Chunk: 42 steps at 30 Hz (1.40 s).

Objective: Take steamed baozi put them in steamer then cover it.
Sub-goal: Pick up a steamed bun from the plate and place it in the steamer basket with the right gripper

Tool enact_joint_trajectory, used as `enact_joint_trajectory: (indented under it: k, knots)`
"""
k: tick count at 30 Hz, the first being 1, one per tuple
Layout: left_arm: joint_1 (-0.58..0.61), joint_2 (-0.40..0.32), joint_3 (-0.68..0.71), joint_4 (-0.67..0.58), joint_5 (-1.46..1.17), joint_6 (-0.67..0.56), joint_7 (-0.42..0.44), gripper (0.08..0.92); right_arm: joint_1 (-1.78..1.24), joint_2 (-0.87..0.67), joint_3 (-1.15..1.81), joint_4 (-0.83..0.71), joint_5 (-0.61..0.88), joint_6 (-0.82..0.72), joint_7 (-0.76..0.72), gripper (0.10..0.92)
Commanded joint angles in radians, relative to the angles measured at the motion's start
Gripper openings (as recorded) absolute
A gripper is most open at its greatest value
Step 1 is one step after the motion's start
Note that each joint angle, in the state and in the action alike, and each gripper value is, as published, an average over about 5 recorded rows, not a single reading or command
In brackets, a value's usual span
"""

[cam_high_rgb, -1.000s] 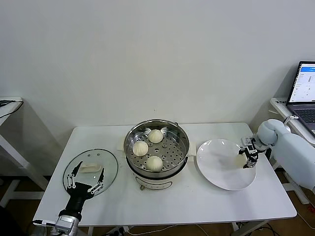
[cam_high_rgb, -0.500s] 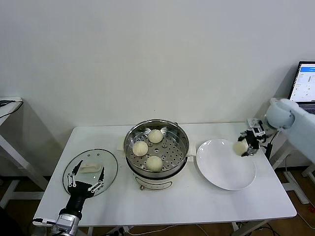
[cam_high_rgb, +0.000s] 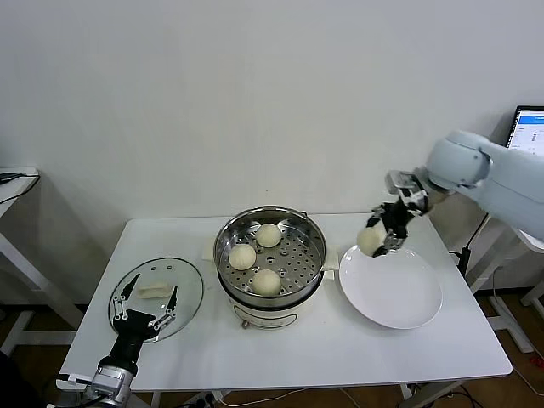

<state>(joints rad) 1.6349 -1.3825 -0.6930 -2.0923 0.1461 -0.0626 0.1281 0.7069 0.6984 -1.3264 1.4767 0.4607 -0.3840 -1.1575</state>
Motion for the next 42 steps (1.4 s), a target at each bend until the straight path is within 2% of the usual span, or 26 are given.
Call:
enact_joint_trajectory:
  k: [1,17,29,42]
  knots:
    - [-0.007,0.002,-0.002,0.005,-0.007,0.002,0.002,0.823,0.151,0.283,-0.165,-0.047,0.207,-0.064,0.016,0.713]
    - [-0.026,0.008,-0.027,0.033,-0.027,0.003,0.013,0.823,-0.038,0.528,-0.105,-0.322,0.118,-0.052,-0.012,0.713]
    - [-0.033,0.010,-0.036,0.039,-0.035,0.005,0.017,0.823,-0.149,0.577,-0.082,-0.417,-0.018,-0.012,-0.076,0.712]
    - [-0.033,0.011,-0.044,0.044,-0.044,0.005,0.020,0.823,-0.186,0.587,-0.070,-0.441,-0.047,-0.011,-0.077,0.712]
